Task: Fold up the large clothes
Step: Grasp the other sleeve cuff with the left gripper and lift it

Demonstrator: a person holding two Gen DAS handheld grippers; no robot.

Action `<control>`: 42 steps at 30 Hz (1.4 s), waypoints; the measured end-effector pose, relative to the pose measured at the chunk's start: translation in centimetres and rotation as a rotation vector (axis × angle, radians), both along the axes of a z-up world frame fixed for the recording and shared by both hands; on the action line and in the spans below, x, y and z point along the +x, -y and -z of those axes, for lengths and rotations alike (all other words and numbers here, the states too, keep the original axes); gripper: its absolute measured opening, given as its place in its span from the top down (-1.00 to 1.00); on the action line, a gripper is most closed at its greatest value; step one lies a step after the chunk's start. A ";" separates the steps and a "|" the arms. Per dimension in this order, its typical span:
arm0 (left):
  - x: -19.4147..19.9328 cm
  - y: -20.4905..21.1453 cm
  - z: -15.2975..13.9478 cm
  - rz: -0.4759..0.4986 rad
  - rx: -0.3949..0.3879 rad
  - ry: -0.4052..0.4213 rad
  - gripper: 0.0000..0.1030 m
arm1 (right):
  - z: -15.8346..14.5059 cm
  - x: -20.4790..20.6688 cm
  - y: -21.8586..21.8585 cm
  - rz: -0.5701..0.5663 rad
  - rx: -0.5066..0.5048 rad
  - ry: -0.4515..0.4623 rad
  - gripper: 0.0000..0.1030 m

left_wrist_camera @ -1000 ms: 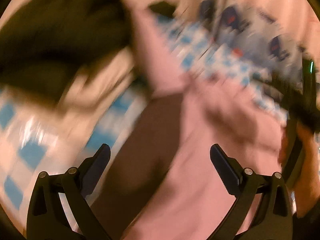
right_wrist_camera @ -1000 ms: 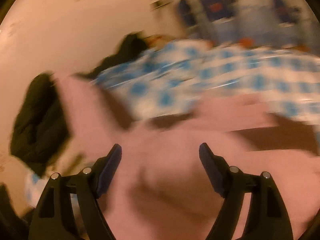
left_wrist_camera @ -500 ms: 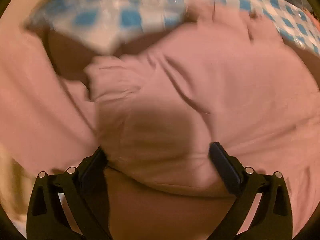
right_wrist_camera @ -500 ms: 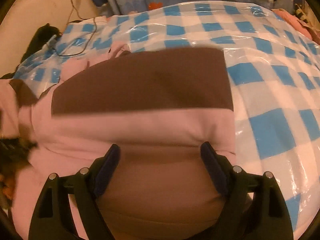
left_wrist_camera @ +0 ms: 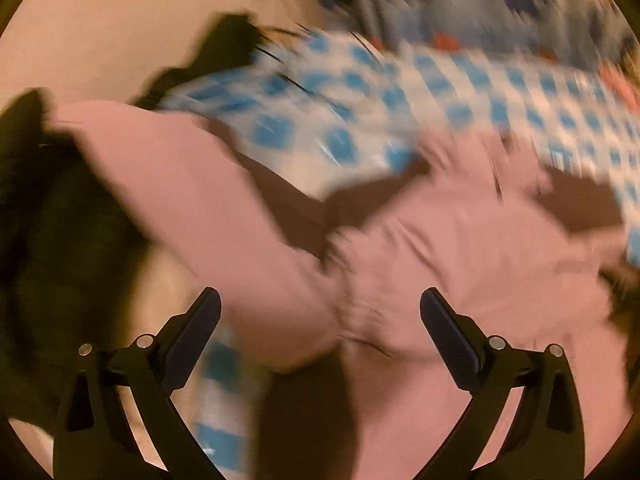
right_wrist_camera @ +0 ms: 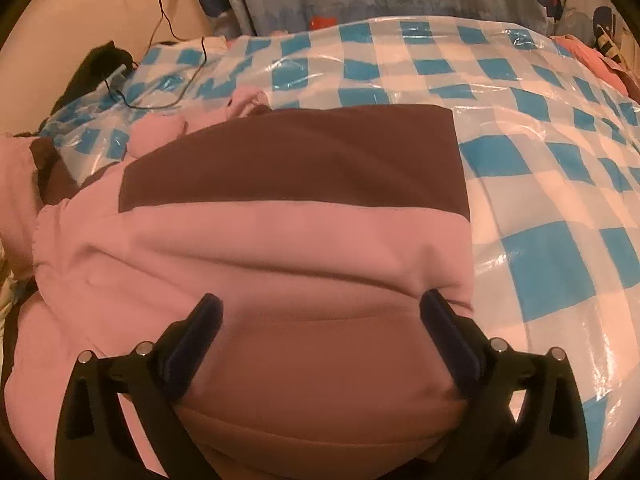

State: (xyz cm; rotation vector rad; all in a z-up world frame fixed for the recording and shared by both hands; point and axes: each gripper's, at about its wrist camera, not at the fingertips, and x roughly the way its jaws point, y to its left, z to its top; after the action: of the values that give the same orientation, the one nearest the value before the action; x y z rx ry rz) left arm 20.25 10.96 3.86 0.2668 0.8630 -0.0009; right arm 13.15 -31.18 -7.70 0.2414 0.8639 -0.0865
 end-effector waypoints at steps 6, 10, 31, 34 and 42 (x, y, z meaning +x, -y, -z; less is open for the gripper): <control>6.9 -4.2 -13.6 -0.003 -0.135 0.109 -0.87 | -0.2 -0.7 0.4 -0.007 0.061 0.072 -0.86; 15.7 -9.8 -15.8 -0.165 -0.173 0.005 -0.87 | 0.0 -1.3 1.1 -0.009 0.123 0.121 -0.86; 17.1 -27.5 -10.8 -0.536 -0.605 0.027 -0.87 | 0.0 -1.6 1.4 -0.013 0.161 0.153 -0.86; 17.5 -27.6 -11.5 -0.571 -0.584 0.081 -0.87 | 0.0 -1.5 1.4 -0.012 0.161 0.153 -0.86; 22.1 -26.6 -10.5 -0.661 -0.407 0.062 -0.87 | 0.0 -1.5 1.3 -0.012 0.158 0.152 -0.86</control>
State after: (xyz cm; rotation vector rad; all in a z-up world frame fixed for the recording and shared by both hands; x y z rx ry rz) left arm 42.32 37.55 14.33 -0.4045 0.8360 0.4402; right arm 11.62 -32.52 -7.70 0.3855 0.7211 0.0113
